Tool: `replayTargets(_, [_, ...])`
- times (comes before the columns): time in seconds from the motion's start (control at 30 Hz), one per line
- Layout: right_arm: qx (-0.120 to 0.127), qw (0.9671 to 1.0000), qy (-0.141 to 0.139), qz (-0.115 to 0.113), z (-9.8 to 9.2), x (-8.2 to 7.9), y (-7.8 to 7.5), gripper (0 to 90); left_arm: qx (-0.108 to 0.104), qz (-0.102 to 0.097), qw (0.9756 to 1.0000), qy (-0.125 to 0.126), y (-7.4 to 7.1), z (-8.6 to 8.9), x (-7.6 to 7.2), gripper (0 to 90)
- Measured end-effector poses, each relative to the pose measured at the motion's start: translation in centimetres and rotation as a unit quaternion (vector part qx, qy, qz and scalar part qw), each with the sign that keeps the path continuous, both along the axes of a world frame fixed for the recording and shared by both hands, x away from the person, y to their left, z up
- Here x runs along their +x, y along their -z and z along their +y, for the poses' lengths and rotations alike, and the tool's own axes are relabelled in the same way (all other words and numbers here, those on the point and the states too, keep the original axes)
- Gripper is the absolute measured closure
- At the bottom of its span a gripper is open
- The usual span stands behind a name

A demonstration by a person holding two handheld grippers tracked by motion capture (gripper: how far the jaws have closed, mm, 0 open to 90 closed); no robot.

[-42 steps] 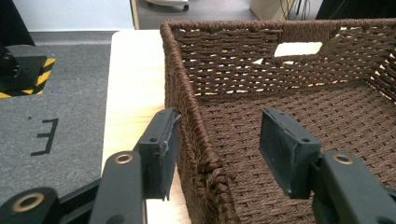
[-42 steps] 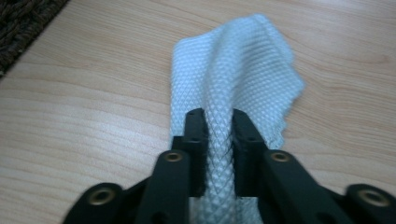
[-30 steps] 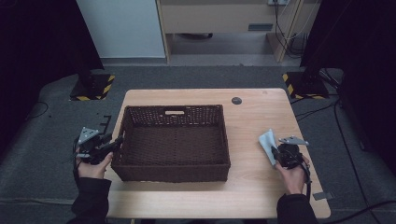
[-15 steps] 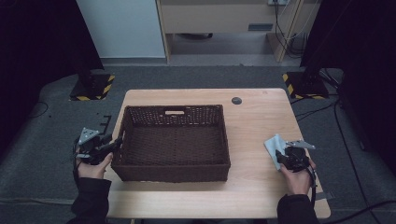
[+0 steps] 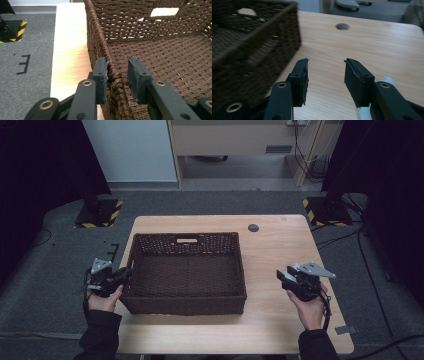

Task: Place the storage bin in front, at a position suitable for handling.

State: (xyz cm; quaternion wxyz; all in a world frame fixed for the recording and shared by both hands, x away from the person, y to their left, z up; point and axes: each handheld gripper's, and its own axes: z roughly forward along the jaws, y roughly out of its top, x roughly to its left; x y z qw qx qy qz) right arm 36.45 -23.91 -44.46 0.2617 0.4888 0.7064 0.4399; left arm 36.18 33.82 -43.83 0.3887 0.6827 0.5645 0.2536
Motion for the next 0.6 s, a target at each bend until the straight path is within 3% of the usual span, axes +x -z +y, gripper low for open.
replayTargets(0.03, [0.007, 0.9998, -0.020, -0.004, 1.2, -0.1, -0.4, 54.1, -0.001, 0.000, 1.0000, -0.003, 0.0, 0.0, 0.0, 69.8])
replayTargets(0.23, [0.029, 0.9975, -0.062, -0.017, 4.2, 0.1, -1.6, 54.1, -0.013, 0.001, 0.9999, -0.007, 0.1, -0.1, 0.0, 70.9])
replayTargets(0.37, [0.028, 0.9966, -0.078, -0.009, 5.2, 0.1, -1.4, 53.4, -0.012, 0.002, 0.9999, 0.000, 0.0, -1.0, 0.2, 70.3])
replayTargets(0.6, [0.024, 0.9965, -0.080, -0.004, 5.6, 0.3, -0.9, 52.7, -0.004, 0.001, 1.0000, 0.008, 0.0, -2.7, 0.4, 70.1])
